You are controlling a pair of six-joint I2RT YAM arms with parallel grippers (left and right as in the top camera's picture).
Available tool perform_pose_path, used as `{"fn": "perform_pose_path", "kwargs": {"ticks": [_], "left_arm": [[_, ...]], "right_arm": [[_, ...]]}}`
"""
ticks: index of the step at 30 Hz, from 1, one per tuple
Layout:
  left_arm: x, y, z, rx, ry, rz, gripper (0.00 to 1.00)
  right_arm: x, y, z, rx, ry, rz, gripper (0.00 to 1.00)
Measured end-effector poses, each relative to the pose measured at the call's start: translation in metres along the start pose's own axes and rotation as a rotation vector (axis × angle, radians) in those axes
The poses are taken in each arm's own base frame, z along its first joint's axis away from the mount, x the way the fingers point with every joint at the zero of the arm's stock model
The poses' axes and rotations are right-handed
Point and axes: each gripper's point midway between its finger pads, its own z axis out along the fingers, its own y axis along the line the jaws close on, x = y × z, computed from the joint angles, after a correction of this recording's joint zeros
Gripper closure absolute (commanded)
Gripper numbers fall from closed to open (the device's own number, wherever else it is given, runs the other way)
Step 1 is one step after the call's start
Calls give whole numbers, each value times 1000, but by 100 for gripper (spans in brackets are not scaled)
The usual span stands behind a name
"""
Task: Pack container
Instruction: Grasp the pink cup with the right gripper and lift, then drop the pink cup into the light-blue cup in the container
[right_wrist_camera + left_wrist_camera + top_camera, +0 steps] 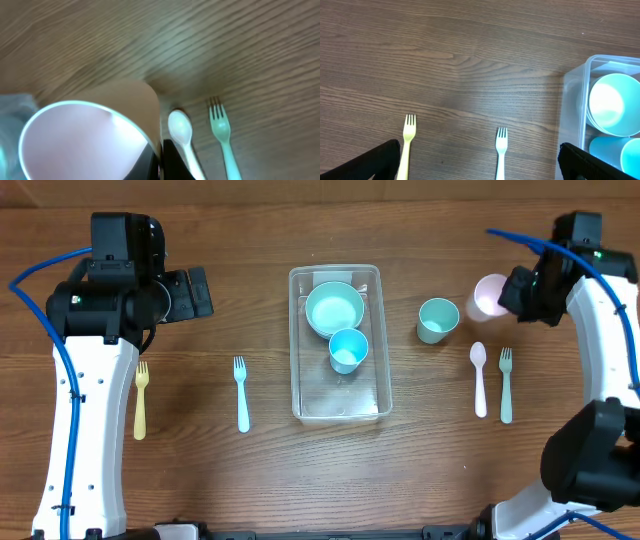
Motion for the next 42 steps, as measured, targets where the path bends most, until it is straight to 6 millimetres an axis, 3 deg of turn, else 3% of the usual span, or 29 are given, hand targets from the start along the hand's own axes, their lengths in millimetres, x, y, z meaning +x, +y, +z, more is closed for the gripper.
{"fn": "perform_pose_path", "kwargs": {"ticks": [2,4,6,9,11,15,21,25,26,28,34,36,38,40,42], "left_arm": [[0,0,0,0,-1,0,0],[0,0,0,0,-1,0,0],[0,0,0,0,0,0,0],[0,0,0,0,0,0,0],[0,0,0,0,0,0,0],[0,0,0,0,-1,0,0],[0,0,0,0,0,0,0],[0,0,0,0,0,0,0],[0,0,0,0,0,0,0],[0,0,0,0,0,0,0],[0,0,0,0,0,0,0],[0,0,0,0,0,0,0],[0,0,0,0,0,0,0],[0,0,0,0,0,0,0],[0,0,0,0,0,0,0]], "right_arm": [[4,25,-22,-18,-38,-87,96],[21,66,-45,-42,-79,-214,96],[47,107,-62,-66,-99,-352,96],[92,149,-70,-79,-73,-517,96],[118,170,-73,-91,-54,-603,96],[141,186,-67,-99,-42,-678,95],[160,189,-11,-132,-26,-689,95],[165,193,2,-167,-29,-688,92],[165,197,3,-183,-34,-688,65],[164,200,3,-199,-41,-687,32],[153,214,0,-238,-103,-680,26],[148,203,-1,-181,-103,-636,26],[131,187,-7,-129,-114,-547,24],[95,147,-18,-60,-145,-378,23],[81,121,-19,-25,-138,-295,23]]}}
